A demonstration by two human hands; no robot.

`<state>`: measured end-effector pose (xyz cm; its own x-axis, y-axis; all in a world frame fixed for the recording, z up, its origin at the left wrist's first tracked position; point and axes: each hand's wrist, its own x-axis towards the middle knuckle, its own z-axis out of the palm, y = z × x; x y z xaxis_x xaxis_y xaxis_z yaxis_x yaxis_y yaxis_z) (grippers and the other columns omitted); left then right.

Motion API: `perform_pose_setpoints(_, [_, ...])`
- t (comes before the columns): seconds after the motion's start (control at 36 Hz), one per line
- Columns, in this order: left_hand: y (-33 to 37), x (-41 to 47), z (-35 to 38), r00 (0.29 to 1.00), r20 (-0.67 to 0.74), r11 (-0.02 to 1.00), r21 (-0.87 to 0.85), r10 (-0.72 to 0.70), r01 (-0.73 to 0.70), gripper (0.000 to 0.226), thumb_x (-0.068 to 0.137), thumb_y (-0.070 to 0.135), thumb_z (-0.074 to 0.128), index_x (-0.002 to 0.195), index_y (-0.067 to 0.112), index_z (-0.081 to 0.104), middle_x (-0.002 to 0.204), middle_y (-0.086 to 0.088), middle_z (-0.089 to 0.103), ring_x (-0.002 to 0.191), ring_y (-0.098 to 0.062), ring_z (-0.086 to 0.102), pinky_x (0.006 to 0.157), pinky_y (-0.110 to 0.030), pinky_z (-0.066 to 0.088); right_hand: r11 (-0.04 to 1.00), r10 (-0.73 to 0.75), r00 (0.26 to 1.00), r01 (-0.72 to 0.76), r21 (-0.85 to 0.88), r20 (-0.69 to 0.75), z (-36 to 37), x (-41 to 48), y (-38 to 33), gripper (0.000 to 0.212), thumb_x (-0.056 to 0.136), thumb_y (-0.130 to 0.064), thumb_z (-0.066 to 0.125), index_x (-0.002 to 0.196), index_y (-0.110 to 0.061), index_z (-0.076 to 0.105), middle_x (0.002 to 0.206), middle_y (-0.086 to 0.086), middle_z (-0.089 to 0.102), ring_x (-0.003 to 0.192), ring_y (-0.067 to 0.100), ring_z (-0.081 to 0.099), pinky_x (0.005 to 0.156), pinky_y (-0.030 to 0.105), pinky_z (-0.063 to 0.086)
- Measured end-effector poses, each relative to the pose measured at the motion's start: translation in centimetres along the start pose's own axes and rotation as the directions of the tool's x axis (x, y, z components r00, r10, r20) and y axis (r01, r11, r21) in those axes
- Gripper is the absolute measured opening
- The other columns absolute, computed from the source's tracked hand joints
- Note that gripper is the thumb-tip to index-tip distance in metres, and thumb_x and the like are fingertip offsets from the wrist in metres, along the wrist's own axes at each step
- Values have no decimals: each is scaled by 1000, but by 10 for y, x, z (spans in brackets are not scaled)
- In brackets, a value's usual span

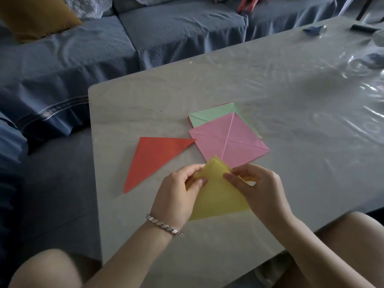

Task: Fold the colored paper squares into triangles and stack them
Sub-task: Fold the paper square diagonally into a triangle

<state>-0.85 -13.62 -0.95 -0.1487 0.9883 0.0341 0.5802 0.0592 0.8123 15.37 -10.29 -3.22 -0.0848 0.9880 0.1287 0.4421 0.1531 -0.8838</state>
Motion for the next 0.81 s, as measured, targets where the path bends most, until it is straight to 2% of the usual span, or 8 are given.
perform_pose_setpoints(0.11, [0,-2,1,1000,0,1000,-2,-12,12,23,83,11,65,104,18,69,85,14,66,82,-2,62,77,-16,47,998,47,999,-47,44,2,0,0,-2,19,71,-26,77,62,-34,62,69,-22,65,64,0,60,60,9,43])
perform_pose_setpoints(0.25, [0,-4,-1,997,-60,996,74,-53,57,27,81,21,67,107,30,65,77,12,62,80,-12,63,75,-30,51,979,111,994,-108,174,-7,3,-3,-3,19,68,-14,80,66,-24,64,68,-11,67,56,1,59,57,10,44])
perform_pose_setpoints(0.39, [0,-3,-2,990,-131,990,126,-46,63,18,79,26,70,97,28,69,83,7,70,82,-12,65,72,-34,52,952,177,981,-190,240,73,5,-5,-6,20,71,-13,78,77,-28,66,69,-9,71,57,2,62,56,13,47])
perform_pose_setpoints(0.5, [0,-3,-2,988,-146,993,99,-55,70,12,77,25,71,89,22,71,78,7,70,77,-14,66,71,-36,52,946,170,981,-190,264,98,5,-6,-10,25,73,-8,75,76,-32,68,70,-10,70,56,-1,61,56,9,46])
perform_pose_setpoints(0.56, [-1,-3,-2,988,-145,994,92,-44,58,9,78,24,71,87,21,71,73,10,68,72,-11,64,69,-31,52,949,166,979,-191,251,115,5,-6,-10,24,74,-8,74,77,-31,68,70,-13,70,57,-4,60,56,7,44])
perform_pose_setpoints(0.61, [-1,-3,-1,988,-149,994,93,-35,49,8,78,22,71,85,20,72,64,18,60,61,0,57,60,-16,46,952,169,977,-196,236,130,5,-5,-11,21,74,-9,74,78,-29,70,71,-12,70,57,-4,60,56,7,43])
perform_pose_setpoints(0.67, [-2,-2,-1,989,-144,997,63,-43,52,12,77,20,72,89,20,72,63,20,56,55,0,52,54,-8,39,948,177,976,-204,243,130,4,-4,-11,19,74,-9,75,77,-27,70,71,-9,70,55,-3,59,56,7,44])
perform_pose_setpoints(0.81, [-4,-2,-2,990,-129,998,-30,-59,56,28,72,14,76,97,24,69,69,15,60,66,2,57,61,-3,40,932,197,972,-225,285,125,2,-3,-12,21,73,-8,75,73,-28,70,68,-2,70,53,3,60,55,16,49])
